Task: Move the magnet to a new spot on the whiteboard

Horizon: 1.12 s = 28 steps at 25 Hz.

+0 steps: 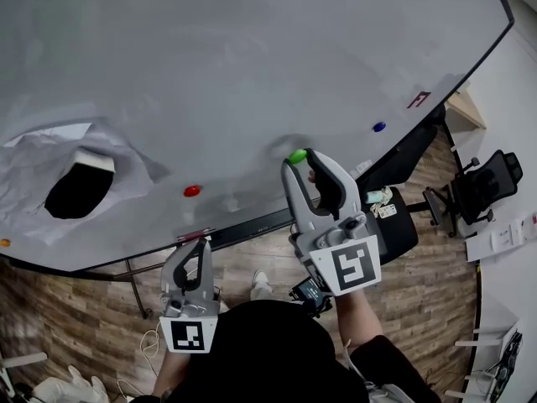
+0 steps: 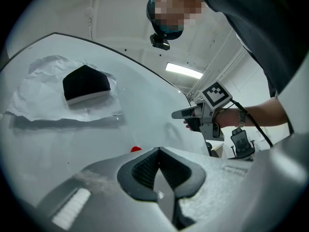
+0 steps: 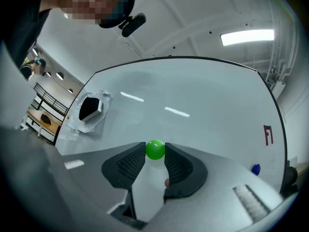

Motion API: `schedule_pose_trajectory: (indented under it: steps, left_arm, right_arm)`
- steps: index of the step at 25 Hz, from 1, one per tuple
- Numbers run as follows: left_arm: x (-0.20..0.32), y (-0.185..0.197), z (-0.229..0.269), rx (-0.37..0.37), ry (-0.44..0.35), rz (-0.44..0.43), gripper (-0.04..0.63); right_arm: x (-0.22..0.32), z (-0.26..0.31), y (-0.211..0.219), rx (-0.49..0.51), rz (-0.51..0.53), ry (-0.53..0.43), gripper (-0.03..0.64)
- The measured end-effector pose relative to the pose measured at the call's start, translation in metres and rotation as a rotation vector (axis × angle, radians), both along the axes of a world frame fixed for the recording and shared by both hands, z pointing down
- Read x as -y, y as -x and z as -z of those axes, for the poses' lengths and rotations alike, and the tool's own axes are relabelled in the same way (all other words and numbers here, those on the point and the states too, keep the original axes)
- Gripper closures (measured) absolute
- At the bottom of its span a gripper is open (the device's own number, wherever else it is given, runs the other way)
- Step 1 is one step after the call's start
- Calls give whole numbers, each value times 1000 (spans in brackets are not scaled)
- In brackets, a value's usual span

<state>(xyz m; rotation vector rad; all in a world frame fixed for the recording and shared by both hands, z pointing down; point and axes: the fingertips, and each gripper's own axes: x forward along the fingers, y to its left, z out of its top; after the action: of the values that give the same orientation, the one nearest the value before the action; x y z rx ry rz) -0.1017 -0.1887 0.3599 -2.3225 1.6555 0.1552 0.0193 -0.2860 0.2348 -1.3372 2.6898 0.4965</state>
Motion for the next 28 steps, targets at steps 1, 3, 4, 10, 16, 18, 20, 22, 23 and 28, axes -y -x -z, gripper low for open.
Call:
schedule_pose_trajectory:
  steps: [1,3,4,10,16,18,20,22,23,28]
  left_arm:
    - [1,0,-1,-4,3,4,594]
    - [4,2,-2,-12,4,13,594]
    - [5,3,-1,-13,2,18,594]
    - [10,8,-2,-26,-1,40,594]
    - [15,9,-3,-29,-1,54,594]
    - [16,9,-3,-29,0,57,594]
    - [17,8,-5,-25,4,59,594]
    - [18,8,-6,-23,5,61,594]
    - [19,9,-6,-24,5,62,594]
    - [21,11,-7,-26,8,69,594]
  right_arm:
    - [3,-1,-1,-5,-8,5,489]
    - [6,-1,-1,-5,-9,4,489]
    - [8,1,0,-1,-7,1,489]
    - [19,3,1,-7,-17,7,489]
    - [27,8,3,-11,-11,-2,489]
    - [28,9,5,-10,-7,-5,489]
    - [30,10,5,-10,-4,-6,489]
    - [31,11,6,-13,-1,-9,489]
    - [31,11,7,-16,-1,-12,489]
    - [34,11,10,-22,3,-19,489]
